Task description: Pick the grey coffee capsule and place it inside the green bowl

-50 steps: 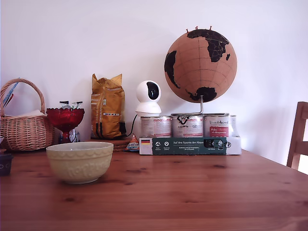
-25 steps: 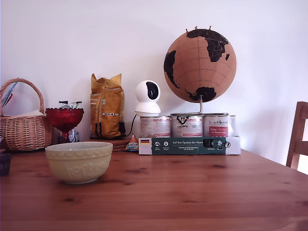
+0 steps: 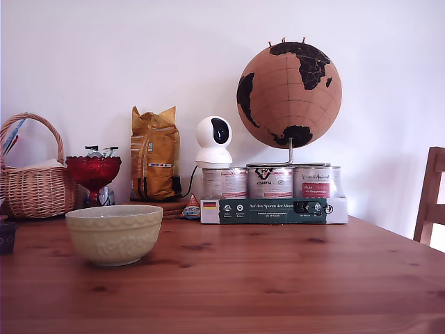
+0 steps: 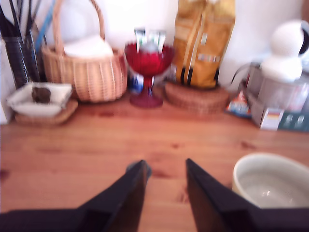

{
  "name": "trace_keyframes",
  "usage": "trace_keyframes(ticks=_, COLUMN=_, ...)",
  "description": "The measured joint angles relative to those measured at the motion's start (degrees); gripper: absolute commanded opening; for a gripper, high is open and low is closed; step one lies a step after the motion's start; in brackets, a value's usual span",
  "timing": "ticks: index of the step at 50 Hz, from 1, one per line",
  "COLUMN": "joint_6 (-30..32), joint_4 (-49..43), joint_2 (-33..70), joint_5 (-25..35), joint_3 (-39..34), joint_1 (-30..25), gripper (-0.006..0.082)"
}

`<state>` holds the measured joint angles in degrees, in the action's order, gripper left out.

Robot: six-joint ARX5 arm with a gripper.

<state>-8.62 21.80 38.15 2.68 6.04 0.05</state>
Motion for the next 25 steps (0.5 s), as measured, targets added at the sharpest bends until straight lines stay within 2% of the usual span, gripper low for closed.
trace_keyframes(ticks=11, joint_6=3.72, joint_4=9.38, joint_2=10.25, joint_5=0.07, joint_3=-0.02, joint_1=0.00, gripper=0.0492)
trace_keyframes(ticks=25, joint_6=4.11, joint_4=22.80, joint_2=27.21, joint_5=0.26, joint_3=-0.02, joint_1=0.00, gripper=0.0493)
